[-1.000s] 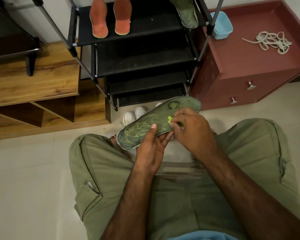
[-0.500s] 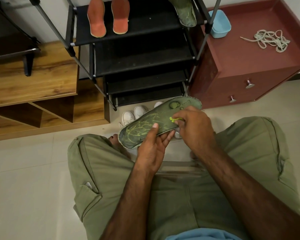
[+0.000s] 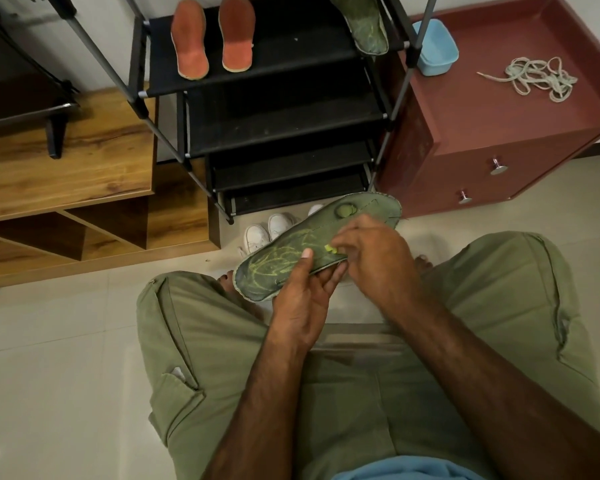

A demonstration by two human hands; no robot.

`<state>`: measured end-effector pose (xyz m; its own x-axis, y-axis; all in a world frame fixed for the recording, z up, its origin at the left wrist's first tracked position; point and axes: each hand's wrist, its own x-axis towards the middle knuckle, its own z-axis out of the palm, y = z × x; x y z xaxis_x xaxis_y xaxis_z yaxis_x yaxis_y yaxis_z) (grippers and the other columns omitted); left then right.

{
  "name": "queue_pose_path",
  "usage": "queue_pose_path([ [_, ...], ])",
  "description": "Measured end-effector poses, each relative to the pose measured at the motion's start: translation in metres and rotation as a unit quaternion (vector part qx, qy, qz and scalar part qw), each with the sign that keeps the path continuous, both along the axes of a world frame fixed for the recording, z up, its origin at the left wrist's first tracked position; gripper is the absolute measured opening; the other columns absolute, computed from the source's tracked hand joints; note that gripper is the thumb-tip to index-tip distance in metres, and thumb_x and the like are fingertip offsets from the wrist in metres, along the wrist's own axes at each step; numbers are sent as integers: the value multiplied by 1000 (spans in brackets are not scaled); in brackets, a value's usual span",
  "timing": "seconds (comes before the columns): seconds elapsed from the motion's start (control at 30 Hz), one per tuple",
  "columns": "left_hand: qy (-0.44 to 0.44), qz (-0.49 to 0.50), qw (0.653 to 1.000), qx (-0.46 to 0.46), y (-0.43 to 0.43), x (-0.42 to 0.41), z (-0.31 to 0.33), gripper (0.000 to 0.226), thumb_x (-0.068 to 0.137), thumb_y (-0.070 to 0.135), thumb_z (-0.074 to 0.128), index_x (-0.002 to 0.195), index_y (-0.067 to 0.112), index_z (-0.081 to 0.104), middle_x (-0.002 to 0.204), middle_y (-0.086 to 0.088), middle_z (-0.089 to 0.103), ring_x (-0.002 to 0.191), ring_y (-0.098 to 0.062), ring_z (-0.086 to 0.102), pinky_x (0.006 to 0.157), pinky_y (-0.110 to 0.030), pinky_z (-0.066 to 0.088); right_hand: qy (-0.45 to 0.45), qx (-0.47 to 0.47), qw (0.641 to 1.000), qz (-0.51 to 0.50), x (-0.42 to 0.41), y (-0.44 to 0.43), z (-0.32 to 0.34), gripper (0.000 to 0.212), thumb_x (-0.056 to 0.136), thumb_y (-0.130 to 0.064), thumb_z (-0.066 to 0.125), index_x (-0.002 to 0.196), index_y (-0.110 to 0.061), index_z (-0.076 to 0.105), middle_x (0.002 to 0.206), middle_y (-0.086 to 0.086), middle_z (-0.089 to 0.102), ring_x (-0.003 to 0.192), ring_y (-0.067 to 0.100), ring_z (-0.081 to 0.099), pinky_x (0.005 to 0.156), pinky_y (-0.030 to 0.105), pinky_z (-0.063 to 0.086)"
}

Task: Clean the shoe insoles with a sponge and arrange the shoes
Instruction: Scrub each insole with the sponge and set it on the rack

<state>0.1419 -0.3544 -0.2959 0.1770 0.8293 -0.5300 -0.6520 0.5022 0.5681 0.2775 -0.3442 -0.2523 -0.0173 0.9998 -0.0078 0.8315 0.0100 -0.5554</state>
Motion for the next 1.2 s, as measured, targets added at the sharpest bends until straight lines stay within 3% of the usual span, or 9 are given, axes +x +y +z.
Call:
queue_pose_path([
  [0.1,-2,9,1000,-15,-1,3,4,46,107,20,47,150,6,42,145,-20,58,133,-37,56,111,-49,46,-5,3,997,-74,13,5,0,28,88,0,71,110,-16,80,116,0,67,107,18,62,92,30,51],
  [0.27,-5,-4,1000,1,1,-1,-2,51,108,24,46,152,0,38,148,-23,53,137,-37,52,117,-50,40,6,17,1000,2,-2,-5,3,24,89,-3,71,109,-13,80,110,1,68,104,19,62,89,33,53],
  [0.4,-11,1,1000,-11,1,4,2,49,107,22,47,152,3,40,146,-21,56,134,-36,56,112,-48,46,10,2,995,-96,14,5,-1,27,93,-1,67,112,-16,79,115,-1,66,106,16,62,90,27,50],
  [0.57,-1,-12,1000,3,0,1,-3,49,109,25,43,152,1,40,149,-23,52,138,-37,51,118,-50,39,8,29,1000,7,-8,-7,3,24,87,-1,73,108,-9,80,108,3,67,103,21,61,85,38,56],
  [0.7,-11,-3,1000,-6,0,2,3,46,109,22,43,151,4,42,145,-21,57,134,-35,57,113,-46,46,15,13,996,-83,7,5,0,22,96,-5,65,111,-13,79,114,2,65,107,20,60,89,33,52],
  [0.87,-5,-19,1000,8,-1,1,-1,48,110,25,42,152,2,40,150,-23,51,139,-37,50,119,-50,37,13,55,998,16,-10,-9,5,17,91,-5,69,103,-9,80,104,2,65,101,21,60,80,37,55],
  [1.0,1,-16,1000,6,-2,5,5,40,110,20,40,148,6,46,145,-19,58,135,-35,56,115,-49,43,24,53,996,-70,3,6,0,19,93,-7,67,103,-14,81,105,1,66,103,20,59,84,35,53],
  [1.2,15,-39,999,25,-3,2,3,45,111,24,39,150,2,44,148,-22,54,134,-35,55,113,-45,46,32,68,997,6,-9,-2,4,17,93,-7,68,103,-14,81,102,0,64,101,21,59,80,39,54],
])
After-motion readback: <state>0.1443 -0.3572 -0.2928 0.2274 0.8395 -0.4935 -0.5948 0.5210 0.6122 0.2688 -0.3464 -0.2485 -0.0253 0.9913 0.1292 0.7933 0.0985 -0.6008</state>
